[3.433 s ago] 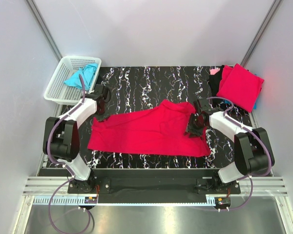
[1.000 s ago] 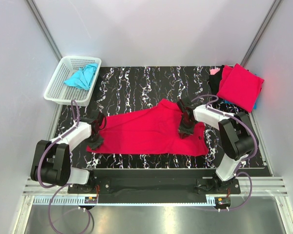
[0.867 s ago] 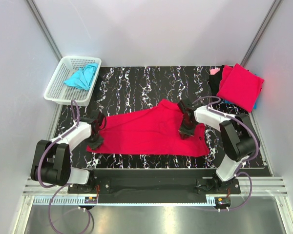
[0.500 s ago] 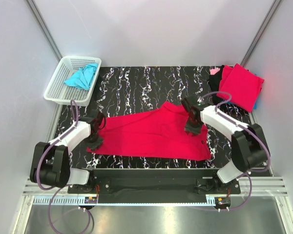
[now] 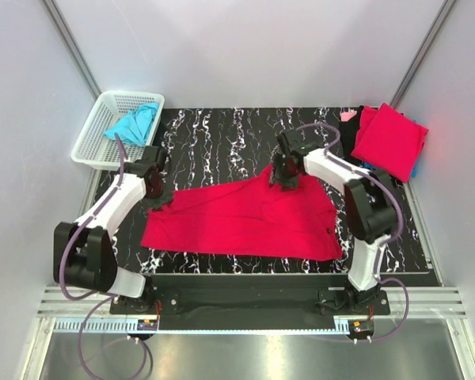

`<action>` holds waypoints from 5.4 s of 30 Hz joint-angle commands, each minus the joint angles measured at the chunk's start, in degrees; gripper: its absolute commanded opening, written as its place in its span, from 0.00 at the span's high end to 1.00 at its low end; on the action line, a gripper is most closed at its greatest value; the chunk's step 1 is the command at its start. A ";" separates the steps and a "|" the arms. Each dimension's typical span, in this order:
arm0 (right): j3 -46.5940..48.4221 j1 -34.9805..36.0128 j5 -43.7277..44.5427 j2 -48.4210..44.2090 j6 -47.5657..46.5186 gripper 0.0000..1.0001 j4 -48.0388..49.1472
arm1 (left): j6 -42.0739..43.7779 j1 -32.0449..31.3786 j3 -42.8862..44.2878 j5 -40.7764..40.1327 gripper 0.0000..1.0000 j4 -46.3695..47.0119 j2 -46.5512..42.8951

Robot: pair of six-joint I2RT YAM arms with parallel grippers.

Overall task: Fold and stack the t-shirts
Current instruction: Fold the tshirt

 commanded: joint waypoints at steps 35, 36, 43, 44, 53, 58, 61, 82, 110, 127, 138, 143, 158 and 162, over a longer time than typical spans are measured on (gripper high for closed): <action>-3.64 9.96 -48.91 12.79 15.32 0.53 58.28 | -2.28 0.31 -2.85 6.50 0.72 13.48 7.35; -3.11 10.31 -48.73 13.41 16.29 0.53 58.55 | -2.46 0.48 -3.38 5.78 0.71 13.48 6.73; 6.55 14.88 -47.16 21.05 17.44 0.53 55.85 | -3.52 7.07 -9.26 5.41 0.71 13.04 -3.28; 7.44 15.32 -46.45 21.67 17.18 0.53 54.88 | -3.52 8.64 -9.80 5.51 0.71 13.12 -4.78; 18.42 21.30 -32.04 27.91 8.83 0.52 41.86 | -2.64 18.23 -16.39 13.14 0.70 14.71 -22.45; 24.92 24.02 -28.70 32.39 9.71 0.51 38.97 | -2.02 20.43 -16.75 17.89 0.70 13.57 -22.72; 28.17 25.69 -27.73 34.51 9.53 0.51 37.21 | -1.58 22.97 -16.92 19.91 0.70 13.39 -23.07; 32.32 32.55 -11.73 31.87 4.17 0.52 24.10 | 3.25 32.91 -17.54 30.91 0.70 14.71 -21.93; 41.63 32.90 -5.84 35.48 0.83 0.76 16.99 | 5.27 33.53 -19.47 32.67 0.70 14.53 -22.63; 47.26 32.99 -11.99 40.84 1.09 0.67 15.76 | 6.06 33.62 -19.38 31.96 0.70 14.09 -22.98; 48.22 33.08 -10.41 41.10 0.83 1.00 13.74 | 6.50 33.79 -19.29 31.88 0.70 14.00 -22.46; 48.31 33.17 -8.74 40.40 0.21 1.00 13.56 | 6.68 33.88 -19.47 31.88 0.70 13.74 -22.89; 52.71 33.08 -5.58 39.34 -3.83 1.00 11.62 | 7.29 33.97 -19.47 32.49 0.70 13.56 -22.63; 54.90 33.17 -4.79 40.05 -4.27 1.00 11.62 | 7.56 33.88 -19.82 32.75 0.70 13.48 -22.72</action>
